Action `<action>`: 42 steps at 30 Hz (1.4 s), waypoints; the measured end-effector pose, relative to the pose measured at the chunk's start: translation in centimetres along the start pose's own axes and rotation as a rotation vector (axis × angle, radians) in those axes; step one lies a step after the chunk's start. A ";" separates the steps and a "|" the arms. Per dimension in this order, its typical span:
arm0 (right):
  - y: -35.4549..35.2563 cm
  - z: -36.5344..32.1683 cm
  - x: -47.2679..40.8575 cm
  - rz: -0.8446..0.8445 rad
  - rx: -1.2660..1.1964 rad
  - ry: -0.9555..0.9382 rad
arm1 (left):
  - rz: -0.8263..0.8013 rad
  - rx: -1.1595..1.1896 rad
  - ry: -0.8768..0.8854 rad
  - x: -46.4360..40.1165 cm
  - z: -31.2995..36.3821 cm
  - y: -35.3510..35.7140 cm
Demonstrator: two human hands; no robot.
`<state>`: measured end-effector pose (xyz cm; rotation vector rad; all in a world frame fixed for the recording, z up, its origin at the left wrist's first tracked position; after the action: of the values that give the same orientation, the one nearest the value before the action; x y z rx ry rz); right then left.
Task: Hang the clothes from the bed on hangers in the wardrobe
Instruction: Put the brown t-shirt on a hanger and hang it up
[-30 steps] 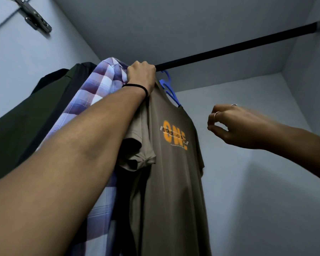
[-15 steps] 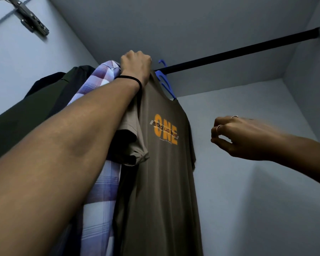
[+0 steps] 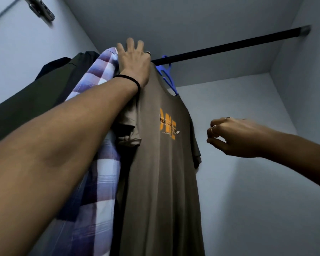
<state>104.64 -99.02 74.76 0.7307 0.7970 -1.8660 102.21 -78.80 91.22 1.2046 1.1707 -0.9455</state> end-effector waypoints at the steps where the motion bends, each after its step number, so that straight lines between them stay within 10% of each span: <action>1: 0.1 -0.5 0.0 -0.012 -0.007 -0.006 | -0.009 -0.020 0.029 0.3 0.2 -0.1; 19: 3.8 2.4 6.0 -0.444 -0.015 0.270 | -0.569 0.426 0.290 21.0 14.7 -0.1; 42: -13.7 0.4 21.7 -0.707 0.481 0.175 | -0.488 1.274 0.127 25.3 18.0 -14.5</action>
<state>83.90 -106.08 61.35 1.0042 0.7812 -2.7182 95.42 -97.44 63.23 1.9993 0.9250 -2.1841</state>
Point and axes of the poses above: each hand's wrist, its own x-axis away from the middle knuckle, its own y-axis out of the palm, z = x × y, the point moved 8 cm from there along -x, towards the middle knuckle, and after that the axes turned 7 degrees about x, right-handed, at the moved point
